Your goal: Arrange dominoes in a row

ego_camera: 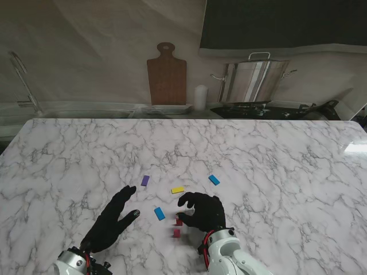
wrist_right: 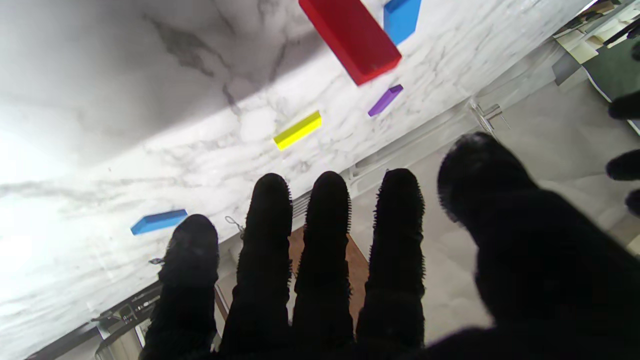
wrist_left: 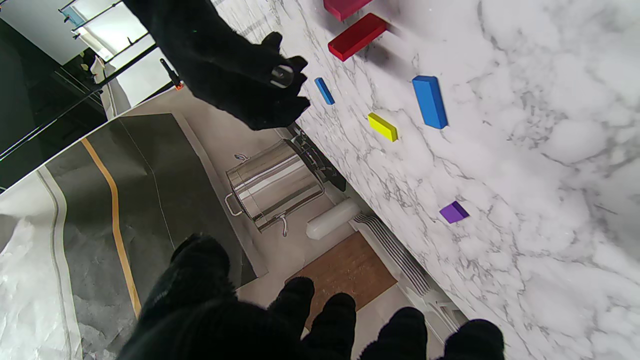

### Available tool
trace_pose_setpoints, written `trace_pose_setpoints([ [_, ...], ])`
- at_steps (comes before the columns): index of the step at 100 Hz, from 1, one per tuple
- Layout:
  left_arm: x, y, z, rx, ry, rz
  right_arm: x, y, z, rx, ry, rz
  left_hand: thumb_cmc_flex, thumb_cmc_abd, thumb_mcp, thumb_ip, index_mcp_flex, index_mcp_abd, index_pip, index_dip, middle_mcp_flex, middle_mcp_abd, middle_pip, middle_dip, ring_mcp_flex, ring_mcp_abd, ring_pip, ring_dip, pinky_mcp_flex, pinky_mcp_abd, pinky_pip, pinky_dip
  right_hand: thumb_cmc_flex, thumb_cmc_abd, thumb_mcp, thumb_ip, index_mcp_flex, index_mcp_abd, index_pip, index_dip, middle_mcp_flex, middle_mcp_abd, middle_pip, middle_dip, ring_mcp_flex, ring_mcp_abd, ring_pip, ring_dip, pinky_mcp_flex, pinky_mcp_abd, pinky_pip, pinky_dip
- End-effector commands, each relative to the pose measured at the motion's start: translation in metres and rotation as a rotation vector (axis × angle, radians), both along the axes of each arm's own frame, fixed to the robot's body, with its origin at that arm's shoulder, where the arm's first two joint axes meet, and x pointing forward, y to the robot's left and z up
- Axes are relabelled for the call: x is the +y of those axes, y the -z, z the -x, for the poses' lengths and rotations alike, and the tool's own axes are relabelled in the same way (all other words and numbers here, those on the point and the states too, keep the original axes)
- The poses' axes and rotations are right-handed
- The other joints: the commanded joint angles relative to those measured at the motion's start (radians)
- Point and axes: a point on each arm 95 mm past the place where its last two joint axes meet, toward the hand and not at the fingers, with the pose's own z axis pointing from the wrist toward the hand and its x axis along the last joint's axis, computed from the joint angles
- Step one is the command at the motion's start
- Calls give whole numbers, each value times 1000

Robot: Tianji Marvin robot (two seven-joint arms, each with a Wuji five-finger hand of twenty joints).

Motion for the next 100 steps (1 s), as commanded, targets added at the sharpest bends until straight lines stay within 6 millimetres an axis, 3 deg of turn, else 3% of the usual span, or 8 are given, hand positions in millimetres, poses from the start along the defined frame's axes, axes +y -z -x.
trace_pose_setpoints([
  [1,-2,-1,4,8,13,1,-2,-6,1,-16,-5,0,31,7,-5,28,-27,-3,-15,13,-15,-10,-7,-13,-12,-25,-3,1,1,-30,0,14,-37,20,-8,38,-23,18,-26,14,-25,7,-57,-35,0,0,-47,-26,-15,-13,-19,-1],
  [25,-2,-2,6,4,13,0,-12,-27,2,-74,0,16,30,7,-6,28,-27,-7,-17,8,-15,-9,-8,-14,-12,-24,-3,1,0,-30,-1,13,-44,43,-21,68,-29,23,-76,47,-27,17,-202,-157,23,-1,-293,-127,-41,36,-191,-77],
  [47,-2,-2,7,3,12,-1,-29,-38,0,-100,17,50,30,7,-5,28,-27,-5,-16,5,-15,-9,-7,-14,-12,-23,-3,1,1,-29,-1,13,-45,65,-40,72,-30,37,-127,21,-9,27,-303,-238,44,-14,-438,-181,-47,52,-273,-118],
  [71,-3,-1,6,5,13,-3,-48,-40,-12,-97,46,86,31,7,-5,28,-27,-6,-15,5,-15,-9,-7,-14,-12,-23,-3,1,1,-30,-1,12,-26,101,-33,86,-33,48,-175,-31,2,31,-369,-293,61,-29,-535,-223,-50,62,-338,-158],
  [100,-3,-2,6,3,13,-3,-68,-32,-39,-55,86,155,30,6,-6,28,-26,-5,-12,9,-15,-9,-6,-12,-12,-24,-3,1,1,-30,-1,12,-8,138,-9,107,-56,62,-189,-49,-32,35,-359,-288,46,-17,-541,-221,-63,63,-351,-166],
])
